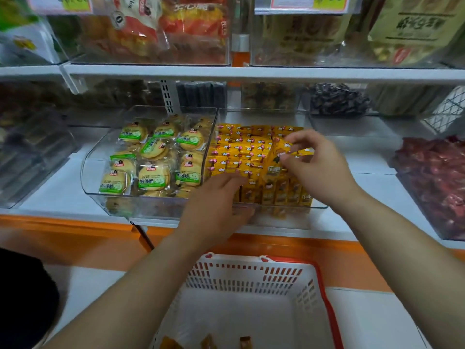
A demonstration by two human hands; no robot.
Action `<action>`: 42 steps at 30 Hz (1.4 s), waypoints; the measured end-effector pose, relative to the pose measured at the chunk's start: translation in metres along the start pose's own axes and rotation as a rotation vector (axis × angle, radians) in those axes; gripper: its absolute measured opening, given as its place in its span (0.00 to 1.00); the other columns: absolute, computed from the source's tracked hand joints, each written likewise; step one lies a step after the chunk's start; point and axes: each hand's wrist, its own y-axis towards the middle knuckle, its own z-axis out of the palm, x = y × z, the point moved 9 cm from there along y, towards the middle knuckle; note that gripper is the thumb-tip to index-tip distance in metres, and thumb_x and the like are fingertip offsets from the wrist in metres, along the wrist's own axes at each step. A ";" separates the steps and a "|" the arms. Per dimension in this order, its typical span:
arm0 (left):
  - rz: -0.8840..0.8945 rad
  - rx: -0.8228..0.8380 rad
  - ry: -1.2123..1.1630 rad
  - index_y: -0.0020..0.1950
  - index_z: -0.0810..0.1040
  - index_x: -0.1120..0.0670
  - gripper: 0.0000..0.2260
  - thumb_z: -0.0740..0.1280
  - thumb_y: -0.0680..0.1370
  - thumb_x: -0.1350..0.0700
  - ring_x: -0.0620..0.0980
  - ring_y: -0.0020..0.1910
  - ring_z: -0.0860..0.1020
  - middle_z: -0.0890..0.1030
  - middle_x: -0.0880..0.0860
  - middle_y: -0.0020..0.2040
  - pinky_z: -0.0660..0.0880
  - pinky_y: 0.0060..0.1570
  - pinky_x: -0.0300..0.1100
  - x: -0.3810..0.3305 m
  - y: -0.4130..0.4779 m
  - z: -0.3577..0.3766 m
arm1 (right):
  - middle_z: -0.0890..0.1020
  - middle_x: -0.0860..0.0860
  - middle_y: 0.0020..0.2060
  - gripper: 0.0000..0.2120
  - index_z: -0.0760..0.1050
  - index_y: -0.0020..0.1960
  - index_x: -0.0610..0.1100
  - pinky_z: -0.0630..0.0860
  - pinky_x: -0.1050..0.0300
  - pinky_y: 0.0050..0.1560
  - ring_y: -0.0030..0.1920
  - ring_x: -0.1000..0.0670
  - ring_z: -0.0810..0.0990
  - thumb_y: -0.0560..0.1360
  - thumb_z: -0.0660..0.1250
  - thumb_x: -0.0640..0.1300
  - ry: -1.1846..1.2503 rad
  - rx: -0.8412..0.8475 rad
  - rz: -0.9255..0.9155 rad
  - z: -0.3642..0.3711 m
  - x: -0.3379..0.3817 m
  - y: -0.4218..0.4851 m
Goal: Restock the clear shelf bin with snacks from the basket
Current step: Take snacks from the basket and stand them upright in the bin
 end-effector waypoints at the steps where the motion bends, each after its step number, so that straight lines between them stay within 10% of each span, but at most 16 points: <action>1: 0.027 0.027 0.082 0.77 0.70 0.49 0.29 0.71 0.78 0.43 0.51 0.74 0.68 0.71 0.48 0.76 0.67 0.71 0.48 -0.001 -0.001 0.006 | 0.79 0.57 0.44 0.11 0.76 0.54 0.55 0.73 0.64 0.35 0.35 0.59 0.80 0.74 0.74 0.45 -0.039 0.007 -0.006 0.003 -0.003 0.000; 12: 0.025 0.030 0.212 0.74 0.73 0.51 0.28 0.71 0.76 0.45 0.53 0.69 0.71 0.72 0.50 0.74 0.73 0.64 0.49 0.004 -0.001 0.015 | 0.79 0.58 0.36 0.09 0.79 0.47 0.53 0.68 0.67 0.36 0.38 0.60 0.77 0.71 0.77 0.44 -0.292 0.140 -0.024 0.057 -0.030 -0.007; 19: 0.001 0.025 0.123 0.74 0.75 0.52 0.26 0.72 0.77 0.50 0.53 0.70 0.73 0.73 0.50 0.75 0.73 0.66 0.48 0.002 -0.006 0.013 | 0.83 0.51 0.35 0.12 0.82 0.56 0.45 0.79 0.51 0.46 0.42 0.49 0.82 0.78 0.66 0.51 -0.496 0.326 -0.021 0.078 -0.031 -0.019; 27: -0.045 -0.022 -0.062 0.67 0.77 0.48 0.17 0.69 0.79 0.49 0.47 0.57 0.76 0.77 0.46 0.60 0.77 0.51 0.45 -0.009 -0.041 -0.020 | 0.82 0.58 0.50 0.18 0.76 0.63 0.54 0.74 0.57 0.43 0.49 0.54 0.79 0.75 0.68 0.58 -0.609 0.272 -0.143 0.041 0.017 -0.054; 31: -0.172 0.235 -0.115 0.57 0.80 0.45 0.08 0.69 0.78 0.47 0.44 0.45 0.80 0.78 0.39 0.45 0.79 0.45 0.43 0.019 -0.082 0.011 | 0.81 0.62 0.39 0.09 0.78 0.52 0.56 0.76 0.57 0.40 0.40 0.61 0.78 0.73 0.70 0.55 -0.486 0.489 -0.105 0.064 0.016 -0.102; 37: -0.373 0.726 -0.003 0.65 0.77 0.52 0.16 0.69 0.80 0.47 0.53 0.61 0.78 0.80 0.53 0.63 0.73 0.57 0.43 0.079 -0.159 0.141 | 0.82 0.50 0.54 0.14 0.79 0.58 0.48 0.70 0.58 0.46 0.52 0.49 0.79 0.75 0.71 0.52 -0.588 0.999 0.123 0.161 -0.111 -0.198; 42: -0.534 0.884 -0.017 0.72 0.71 0.52 0.21 0.67 0.81 0.45 0.55 0.64 0.76 0.77 0.54 0.68 0.75 0.60 0.49 0.124 -0.230 0.233 | 0.77 0.46 0.64 0.23 0.72 0.70 0.44 0.72 0.55 0.56 0.59 0.46 0.76 0.78 0.69 0.52 -0.517 1.055 0.449 0.213 -0.237 -0.265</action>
